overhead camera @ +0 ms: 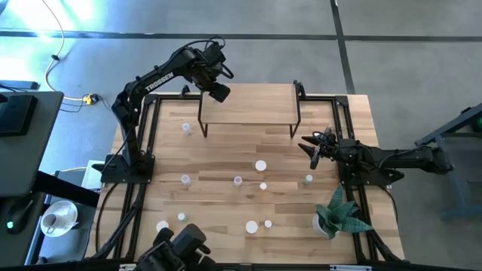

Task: Pick and place medicine bottles onto shelf by color
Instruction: Put the top left blue pill bottle on the shelf, then put the top right large orange pill bottle on the shelf

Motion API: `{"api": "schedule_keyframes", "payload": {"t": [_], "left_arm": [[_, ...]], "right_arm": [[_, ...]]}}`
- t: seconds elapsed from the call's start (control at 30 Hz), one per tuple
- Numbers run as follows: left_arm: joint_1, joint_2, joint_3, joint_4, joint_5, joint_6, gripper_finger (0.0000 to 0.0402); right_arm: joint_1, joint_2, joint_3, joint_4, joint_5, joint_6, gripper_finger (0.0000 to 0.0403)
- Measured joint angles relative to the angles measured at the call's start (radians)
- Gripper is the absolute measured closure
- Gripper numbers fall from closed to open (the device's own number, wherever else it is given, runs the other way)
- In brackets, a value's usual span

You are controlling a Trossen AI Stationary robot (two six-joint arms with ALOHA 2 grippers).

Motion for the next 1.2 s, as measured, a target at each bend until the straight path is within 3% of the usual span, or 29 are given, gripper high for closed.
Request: {"api": "schedule_keyframes", "payload": {"t": [0.33, 0.63, 0.83, 0.97, 1.2], "left_arm": [[0.001, 0.0, 0.009, -0.003, 0.0, 0.038, 0.0257], [0.001, 0.0, 0.141, -0.027, 0.0, 0.047, 0.0257], [-0.008, -0.022, 0.179, -0.074, -0.007, 0.137, 0.0257], [-0.04, -0.059, 0.128, -0.075, -0.008, 0.162, 0.0257], [-0.136, -0.178, -0.116, 0.036, -0.008, 0.176, 0.0257]], "right_arm": [[0.0, 0.0, 0.0, 0.0, 0.0, 0.0, 0.024], [0.0, 0.0, 0.0, 0.0, 0.0, 0.0, 0.024], [0.0, 0.0, 0.0, 0.0, 0.0, 0.0, 0.024], [0.0, 0.0, 0.0, 0.0, 0.0, 0.0, 0.024], [0.0, 0.0, 0.0, 0.0, 0.0, 0.0, 0.024]]}}
